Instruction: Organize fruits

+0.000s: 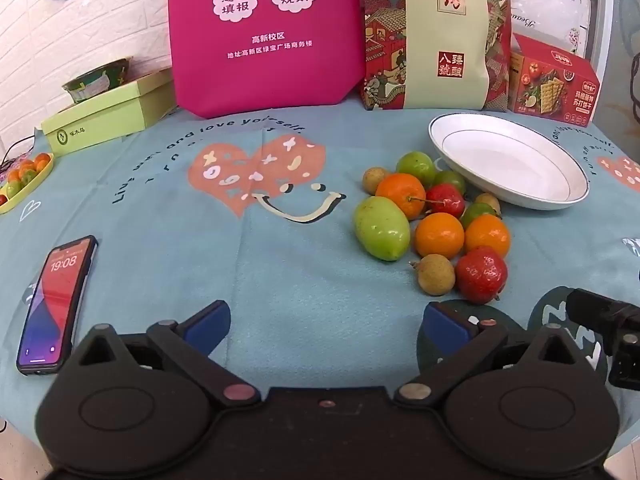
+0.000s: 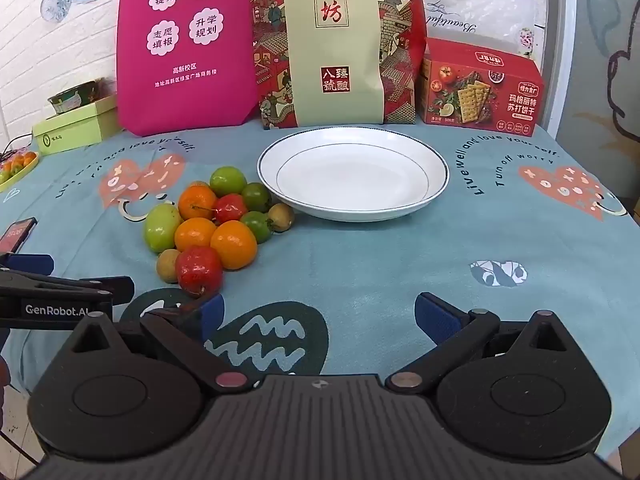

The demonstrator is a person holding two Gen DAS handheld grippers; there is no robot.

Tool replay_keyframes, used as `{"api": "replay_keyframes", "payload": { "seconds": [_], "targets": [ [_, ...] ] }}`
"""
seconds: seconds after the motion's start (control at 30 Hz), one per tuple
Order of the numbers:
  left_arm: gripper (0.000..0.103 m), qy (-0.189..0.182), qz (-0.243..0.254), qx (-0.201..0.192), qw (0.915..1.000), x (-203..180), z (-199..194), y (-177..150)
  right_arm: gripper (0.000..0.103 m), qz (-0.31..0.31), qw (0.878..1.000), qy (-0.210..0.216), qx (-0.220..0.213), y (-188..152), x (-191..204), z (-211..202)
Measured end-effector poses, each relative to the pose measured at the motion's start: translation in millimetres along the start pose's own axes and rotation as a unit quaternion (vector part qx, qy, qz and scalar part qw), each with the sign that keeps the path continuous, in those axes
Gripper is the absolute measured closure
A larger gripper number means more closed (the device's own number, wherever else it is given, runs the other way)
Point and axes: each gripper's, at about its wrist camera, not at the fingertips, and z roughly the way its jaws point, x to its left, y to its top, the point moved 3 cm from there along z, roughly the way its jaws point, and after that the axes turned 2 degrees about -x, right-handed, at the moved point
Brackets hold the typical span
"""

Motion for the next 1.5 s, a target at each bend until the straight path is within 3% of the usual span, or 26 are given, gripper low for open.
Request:
{"api": "replay_keyframes", "payload": {
  "seconds": [1.5],
  "targets": [
    [0.000, -0.005, 0.002, 0.006, 1.0000, -1.0, 6.8, -0.1, 0.000, -0.015, 1.000, 0.021, 0.012, 1.1, 8.3, 10.2]
  ]
}}
